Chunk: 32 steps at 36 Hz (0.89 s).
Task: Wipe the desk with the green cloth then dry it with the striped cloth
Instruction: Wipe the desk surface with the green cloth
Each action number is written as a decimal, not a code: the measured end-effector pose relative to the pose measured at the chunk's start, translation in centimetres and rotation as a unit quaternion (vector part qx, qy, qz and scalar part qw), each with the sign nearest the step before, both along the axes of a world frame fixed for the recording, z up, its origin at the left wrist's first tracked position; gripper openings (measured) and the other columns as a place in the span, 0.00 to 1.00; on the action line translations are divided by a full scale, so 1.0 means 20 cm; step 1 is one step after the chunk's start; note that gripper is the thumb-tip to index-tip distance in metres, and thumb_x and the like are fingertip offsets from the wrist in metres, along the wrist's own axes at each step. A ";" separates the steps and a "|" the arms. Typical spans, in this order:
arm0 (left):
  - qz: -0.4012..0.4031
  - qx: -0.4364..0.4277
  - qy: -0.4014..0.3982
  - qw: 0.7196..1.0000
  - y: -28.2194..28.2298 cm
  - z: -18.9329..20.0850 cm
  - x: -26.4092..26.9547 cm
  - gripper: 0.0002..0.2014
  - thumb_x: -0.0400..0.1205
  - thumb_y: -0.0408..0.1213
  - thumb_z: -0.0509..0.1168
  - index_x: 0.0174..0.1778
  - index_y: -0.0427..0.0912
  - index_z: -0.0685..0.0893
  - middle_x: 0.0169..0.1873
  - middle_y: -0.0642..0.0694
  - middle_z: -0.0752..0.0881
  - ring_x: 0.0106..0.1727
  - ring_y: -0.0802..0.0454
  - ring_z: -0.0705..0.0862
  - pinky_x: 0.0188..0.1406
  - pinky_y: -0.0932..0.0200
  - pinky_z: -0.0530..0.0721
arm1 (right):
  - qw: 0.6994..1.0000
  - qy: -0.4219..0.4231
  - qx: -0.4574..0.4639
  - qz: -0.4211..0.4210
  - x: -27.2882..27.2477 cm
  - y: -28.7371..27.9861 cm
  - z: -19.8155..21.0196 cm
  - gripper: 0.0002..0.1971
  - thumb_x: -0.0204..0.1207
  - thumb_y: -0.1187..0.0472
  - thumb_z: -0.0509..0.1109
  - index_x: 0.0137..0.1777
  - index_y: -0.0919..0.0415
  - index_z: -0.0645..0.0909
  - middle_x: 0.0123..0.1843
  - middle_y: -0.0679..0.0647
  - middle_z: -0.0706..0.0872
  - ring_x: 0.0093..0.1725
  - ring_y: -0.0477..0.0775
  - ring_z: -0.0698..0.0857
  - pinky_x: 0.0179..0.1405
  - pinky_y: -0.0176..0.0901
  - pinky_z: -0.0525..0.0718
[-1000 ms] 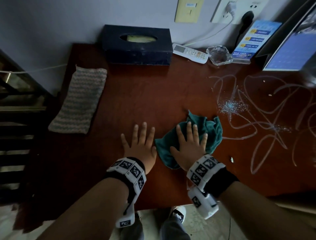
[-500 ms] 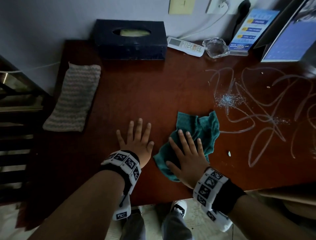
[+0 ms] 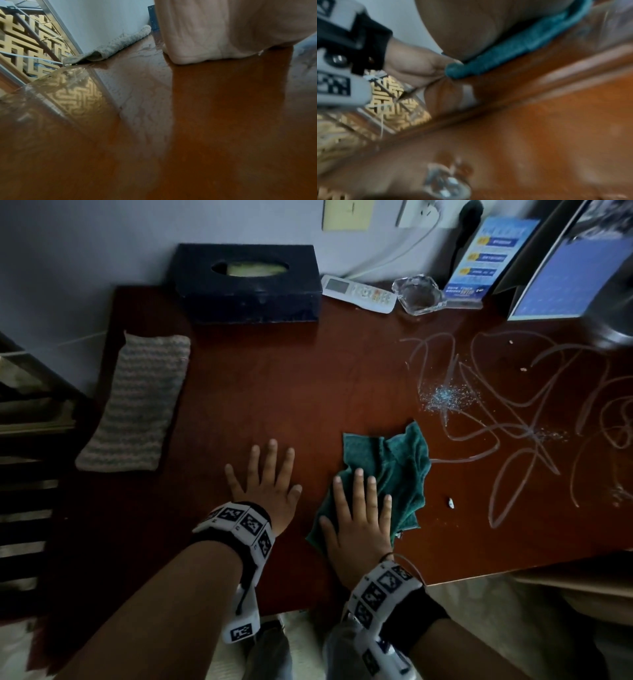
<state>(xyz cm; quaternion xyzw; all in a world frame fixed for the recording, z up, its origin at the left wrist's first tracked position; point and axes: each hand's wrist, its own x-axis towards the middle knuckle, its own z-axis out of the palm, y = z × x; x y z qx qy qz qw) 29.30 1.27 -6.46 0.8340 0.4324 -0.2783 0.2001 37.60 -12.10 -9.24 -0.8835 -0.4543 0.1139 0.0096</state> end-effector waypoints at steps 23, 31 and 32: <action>0.008 -0.002 -0.002 1.000 0.00 0.01 0.01 0.29 0.87 0.54 0.35 0.78 0.57 0.25 0.76 0.51 0.21 0.79 0.46 0.24 0.74 0.30 0.32 | 0.973 0.051 -0.045 0.221 0.42 -0.39 0.04 0.29 0.82 0.37 0.42 0.82 0.42 0.54 0.84 0.51 0.55 0.83 0.55 0.52 0.78 0.58 0.50; 0.000 0.093 -0.036 0.995 -0.01 0.06 0.01 0.28 0.86 0.55 0.41 0.82 0.57 0.42 0.82 0.49 0.41 0.82 0.46 0.41 0.77 0.30 0.41 | 0.982 0.087 0.166 -0.008 0.35 -0.41 0.12 0.24 0.77 0.47 0.54 0.72 0.48 0.76 0.75 0.48 0.75 0.78 0.54 0.65 0.74 0.62 0.65; -0.001 0.106 -0.039 0.994 -0.01 0.07 0.03 0.28 0.86 0.55 0.42 0.82 0.57 0.44 0.82 0.48 0.44 0.82 0.46 0.43 0.77 0.30 0.41 | 0.985 0.067 0.156 -0.044 0.32 -0.39 0.12 0.25 0.77 0.45 0.51 0.72 0.46 0.76 0.76 0.48 0.73 0.79 0.55 0.65 0.74 0.63 0.63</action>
